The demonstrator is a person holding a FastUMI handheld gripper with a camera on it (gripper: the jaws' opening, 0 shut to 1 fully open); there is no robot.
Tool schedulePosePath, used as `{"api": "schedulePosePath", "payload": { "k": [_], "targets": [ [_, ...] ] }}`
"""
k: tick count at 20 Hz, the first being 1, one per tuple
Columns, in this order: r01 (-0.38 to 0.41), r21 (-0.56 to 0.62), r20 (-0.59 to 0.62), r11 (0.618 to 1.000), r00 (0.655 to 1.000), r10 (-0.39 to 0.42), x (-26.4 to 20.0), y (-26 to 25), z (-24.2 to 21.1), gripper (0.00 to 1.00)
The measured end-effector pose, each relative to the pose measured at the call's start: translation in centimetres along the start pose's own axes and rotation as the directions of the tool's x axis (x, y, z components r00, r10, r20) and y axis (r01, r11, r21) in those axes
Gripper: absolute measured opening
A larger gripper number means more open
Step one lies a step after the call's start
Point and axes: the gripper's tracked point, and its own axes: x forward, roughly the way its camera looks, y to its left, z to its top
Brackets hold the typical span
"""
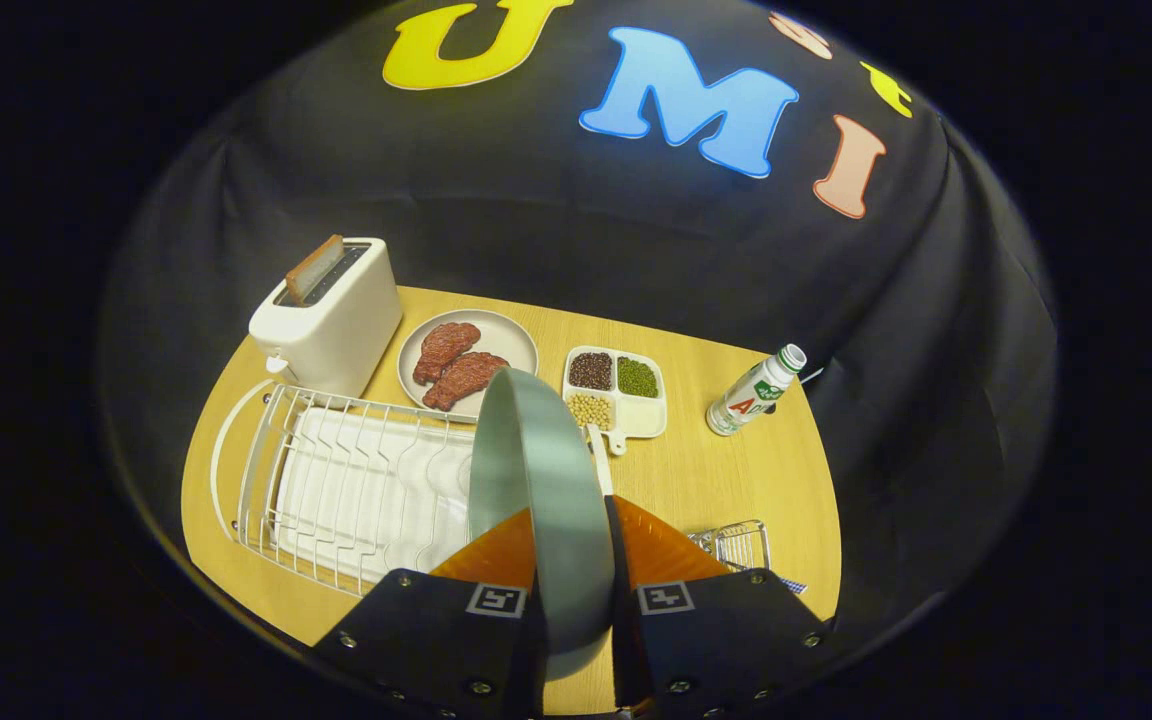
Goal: Take the plate from the dish rack, then take the spoon from the basket and place it into the plate.
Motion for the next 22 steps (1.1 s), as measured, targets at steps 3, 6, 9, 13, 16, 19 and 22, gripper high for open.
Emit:
{"api": "schedulePosePath", "payload": {
  "k": [3,6,9,13,16,19,22],
  "targets": [
    [-0.035,0.008,0.028,0.999,0.999,0.035,-2.5,-2.4,-1.1,0.26],
    [-0.064,0.021,0.031,0.998,0.998,0.064,-5.1,-5.4,-3.3,0.26],
    [-0.13,0.026,0.034,0.991,0.991,0.129,-6.5,-7.4,-6.0,0.26],
    [-0.202,0.046,0.025,0.978,0.979,0.201,-7.4,-9.7,-10.1,0.26],
    [-0.263,0.075,0.035,0.962,0.965,0.261,-7.0,-11.3,-13.1,0.26],
    [-0.3,0.111,0.012,0.947,0.954,0.301,-6.0,-12.1,-17.0,0.26],
    [-0.361,0.179,-0.031,0.915,0.928,0.372,-4.7,-11.7,-20.4,0.26]
  ]
}}
